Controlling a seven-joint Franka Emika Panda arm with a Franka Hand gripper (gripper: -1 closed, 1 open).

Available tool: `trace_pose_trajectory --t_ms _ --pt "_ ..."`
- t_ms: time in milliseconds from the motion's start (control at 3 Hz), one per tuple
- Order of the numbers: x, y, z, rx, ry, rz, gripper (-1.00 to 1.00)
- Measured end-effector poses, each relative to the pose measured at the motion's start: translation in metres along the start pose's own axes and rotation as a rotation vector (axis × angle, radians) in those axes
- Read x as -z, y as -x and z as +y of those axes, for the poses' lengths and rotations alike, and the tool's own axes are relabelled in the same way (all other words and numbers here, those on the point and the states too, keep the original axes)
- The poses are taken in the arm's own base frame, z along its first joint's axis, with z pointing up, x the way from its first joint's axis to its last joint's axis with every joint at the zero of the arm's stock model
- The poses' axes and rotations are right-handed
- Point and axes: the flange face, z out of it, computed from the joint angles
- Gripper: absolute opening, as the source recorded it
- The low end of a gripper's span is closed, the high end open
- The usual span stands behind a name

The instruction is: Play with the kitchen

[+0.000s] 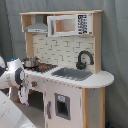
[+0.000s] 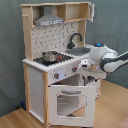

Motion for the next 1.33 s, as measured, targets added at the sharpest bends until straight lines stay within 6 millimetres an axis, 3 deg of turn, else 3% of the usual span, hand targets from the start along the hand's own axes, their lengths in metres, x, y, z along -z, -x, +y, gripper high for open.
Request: trace_pose_trajectory --t_ms 667,1000,1333 --pt "-0.014 -0.028 0.002 0.048 -0.115 0.092 1.0" --pt "-0.034 -0.023 0.003 0.067 -0.204 0.096 1.0" --pt "-0.037 -0.02 0.004 0.07 -0.218 0.086 1.0"
